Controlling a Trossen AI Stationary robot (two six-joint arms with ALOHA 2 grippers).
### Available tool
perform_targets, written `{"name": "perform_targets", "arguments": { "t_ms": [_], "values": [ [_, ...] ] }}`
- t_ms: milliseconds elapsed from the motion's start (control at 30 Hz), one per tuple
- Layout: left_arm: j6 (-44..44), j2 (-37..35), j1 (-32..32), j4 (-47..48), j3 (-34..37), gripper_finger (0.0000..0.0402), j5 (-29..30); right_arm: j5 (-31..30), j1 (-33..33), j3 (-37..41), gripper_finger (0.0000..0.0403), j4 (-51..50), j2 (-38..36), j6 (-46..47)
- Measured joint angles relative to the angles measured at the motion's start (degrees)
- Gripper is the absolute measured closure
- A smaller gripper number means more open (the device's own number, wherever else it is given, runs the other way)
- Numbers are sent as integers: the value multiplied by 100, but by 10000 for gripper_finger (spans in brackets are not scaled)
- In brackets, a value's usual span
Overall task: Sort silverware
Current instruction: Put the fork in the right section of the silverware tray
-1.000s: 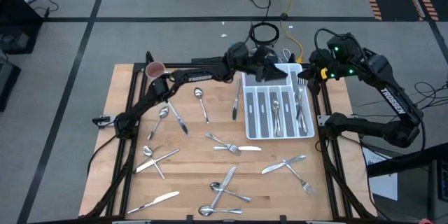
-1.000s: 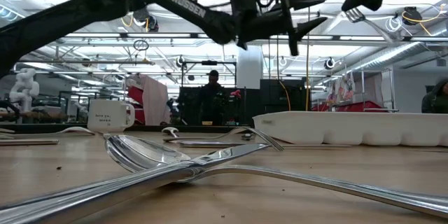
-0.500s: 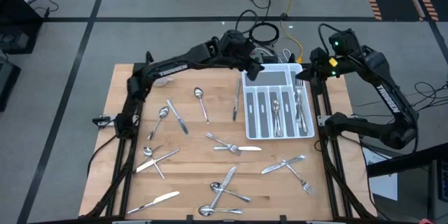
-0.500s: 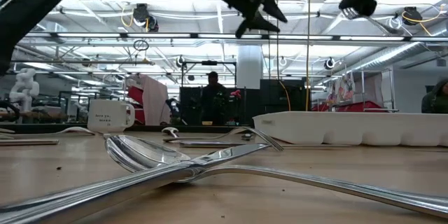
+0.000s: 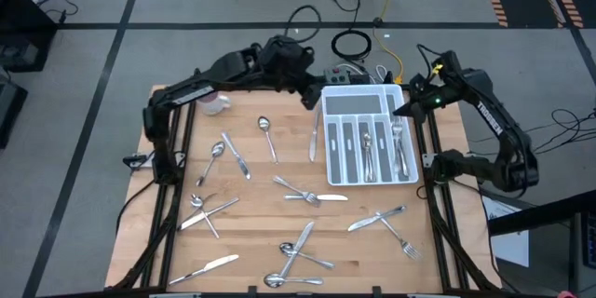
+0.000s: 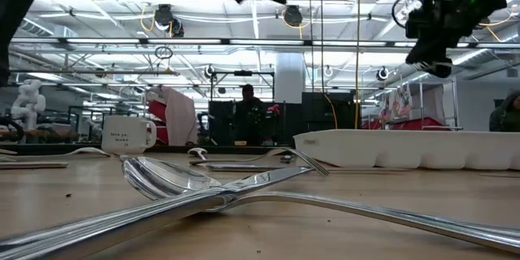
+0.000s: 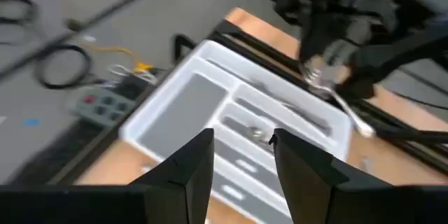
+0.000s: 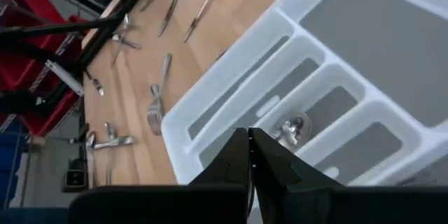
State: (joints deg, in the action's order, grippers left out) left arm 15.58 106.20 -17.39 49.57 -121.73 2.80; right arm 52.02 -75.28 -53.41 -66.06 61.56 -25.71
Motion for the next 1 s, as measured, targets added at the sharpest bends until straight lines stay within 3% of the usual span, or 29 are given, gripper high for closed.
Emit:
{"name": "perform_targets", "arguments": {
  "t_ms": [167,267,367,533,667,800,900,1000],
  "values": [
    [-108,-618,330,660,301,249,1286,-135,21,0,403,16,170,-16],
    [125,-1286,551,634,1165,249,1843,-154,25,1,403,29,221,-38],
    [749,-2217,727,152,2591,249,2193,-264,30,0,403,24,214,-112],
    [1284,-3879,982,-2863,5500,249,2127,-786,35,0,403,-108,214,-238],
    [1747,-4621,1002,-4807,7146,249,1920,-1326,37,0,403,-257,231,-295],
    [2284,-4849,1008,-5486,7844,249,1841,-1548,37,0,403,-315,346,-381],
    [2314,-4831,1004,-5483,7960,249,1631,-1911,39,0,403,-319,456,-525],
    [2298,-4819,1008,-5528,7962,249,1501,-1780,36,0,403,-307,631,-641]
  ]
}}
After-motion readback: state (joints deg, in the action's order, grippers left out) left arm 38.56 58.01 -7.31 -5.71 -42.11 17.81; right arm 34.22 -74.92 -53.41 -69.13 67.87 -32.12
